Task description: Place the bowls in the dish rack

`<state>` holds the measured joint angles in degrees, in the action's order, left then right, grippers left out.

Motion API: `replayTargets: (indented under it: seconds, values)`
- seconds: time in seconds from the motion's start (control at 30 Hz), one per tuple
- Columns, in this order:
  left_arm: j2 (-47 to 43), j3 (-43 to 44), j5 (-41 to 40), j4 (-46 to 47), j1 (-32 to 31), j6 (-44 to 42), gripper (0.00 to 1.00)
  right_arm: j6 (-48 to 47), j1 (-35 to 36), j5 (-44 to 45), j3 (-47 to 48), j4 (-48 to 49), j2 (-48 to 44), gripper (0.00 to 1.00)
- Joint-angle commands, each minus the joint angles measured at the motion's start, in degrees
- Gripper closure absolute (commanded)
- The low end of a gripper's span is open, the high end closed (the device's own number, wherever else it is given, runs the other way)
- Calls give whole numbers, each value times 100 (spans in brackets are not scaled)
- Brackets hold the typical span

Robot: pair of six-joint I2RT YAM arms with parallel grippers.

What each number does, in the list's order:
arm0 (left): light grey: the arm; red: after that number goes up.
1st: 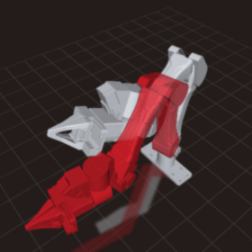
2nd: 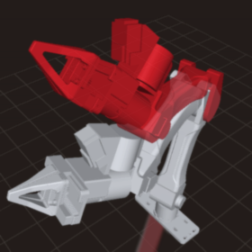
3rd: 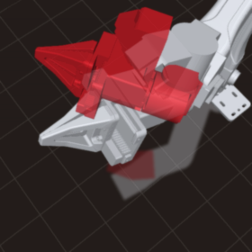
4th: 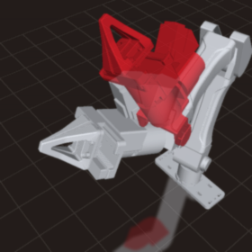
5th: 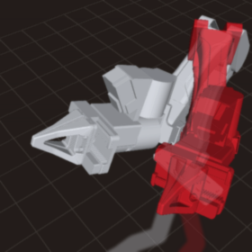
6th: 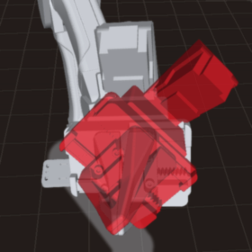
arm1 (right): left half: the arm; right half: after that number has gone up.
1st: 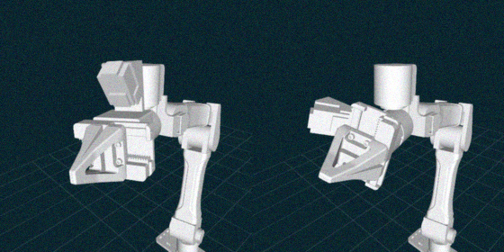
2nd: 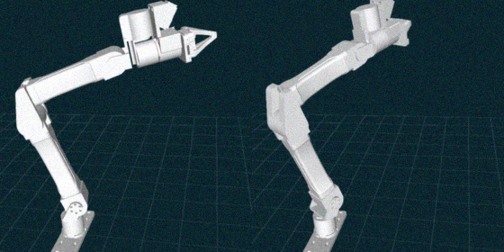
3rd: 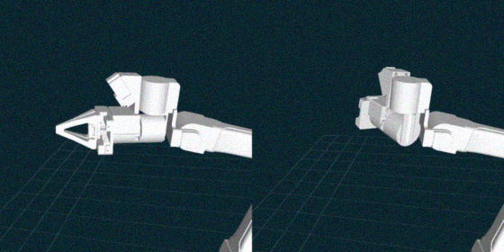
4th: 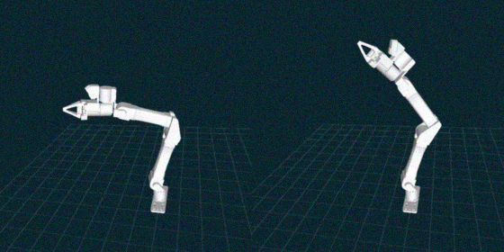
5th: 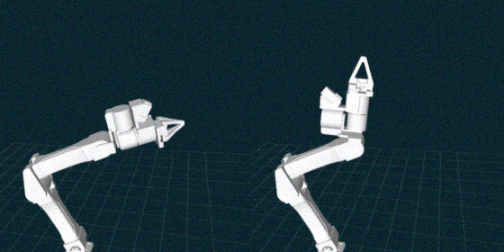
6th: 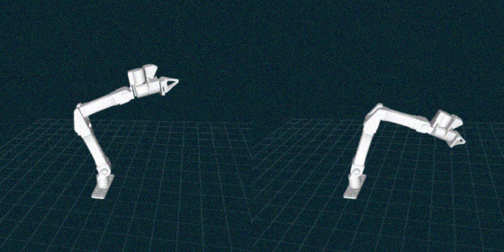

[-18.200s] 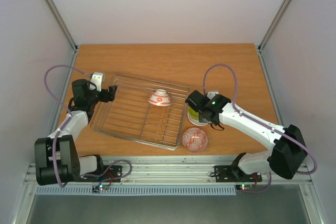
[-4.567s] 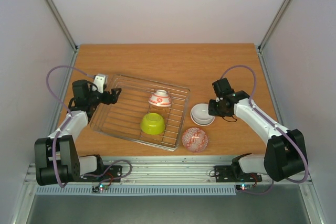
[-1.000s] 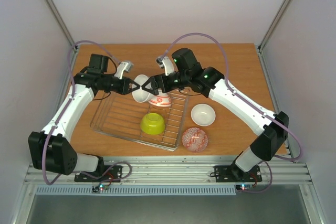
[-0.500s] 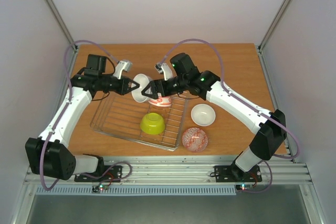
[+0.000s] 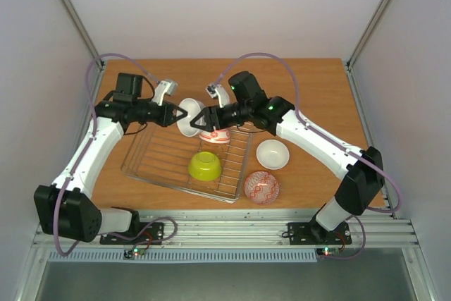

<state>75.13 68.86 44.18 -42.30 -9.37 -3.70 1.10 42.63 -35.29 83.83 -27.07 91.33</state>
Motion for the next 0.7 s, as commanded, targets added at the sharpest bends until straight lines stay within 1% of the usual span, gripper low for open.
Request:
replayTargets:
  seconds: [0.0, 0.03, 0.1, 0.17, 0.2, 0.4, 0.57, 0.67]
  values:
    - [-256, -1, -589, 123, -21, -148, 73, -713, 85, 736, 530, -657, 106, 99]
    - [-295, 45, -1002, 96, -21, -214, 65, -903, 186, 1077, 771, -971, 228, 99]
    - [-386, 133, -1925, 15, -13, -365, 54, -1241, 356, 1745, 1251, -1569, 533, 99]
    - [-498, 185, -2737, -29, -6, -537, 48, -1496, 500, 2255, 1798, -1998, 938, 99]
    - [-578, 189, -2929, -32, 10, -612, 46, -1613, 556, 2457, 2001, -2144, 1125, 99]
    - [-958, 275, -3483, -105, 298, -858, 41, -2312, 975, 3877, 3430, -3141, 2365, 99]
    - [-1143, 255, -3070, -128, 753, -746, 41, -2772, 1200, 4675, 4393, -3556, 3349, 99]
    - [-1180, 233, -2896, -159, 864, -687, 40, -2990, 1322, 5081, 5055, -3769, 3892, 99]
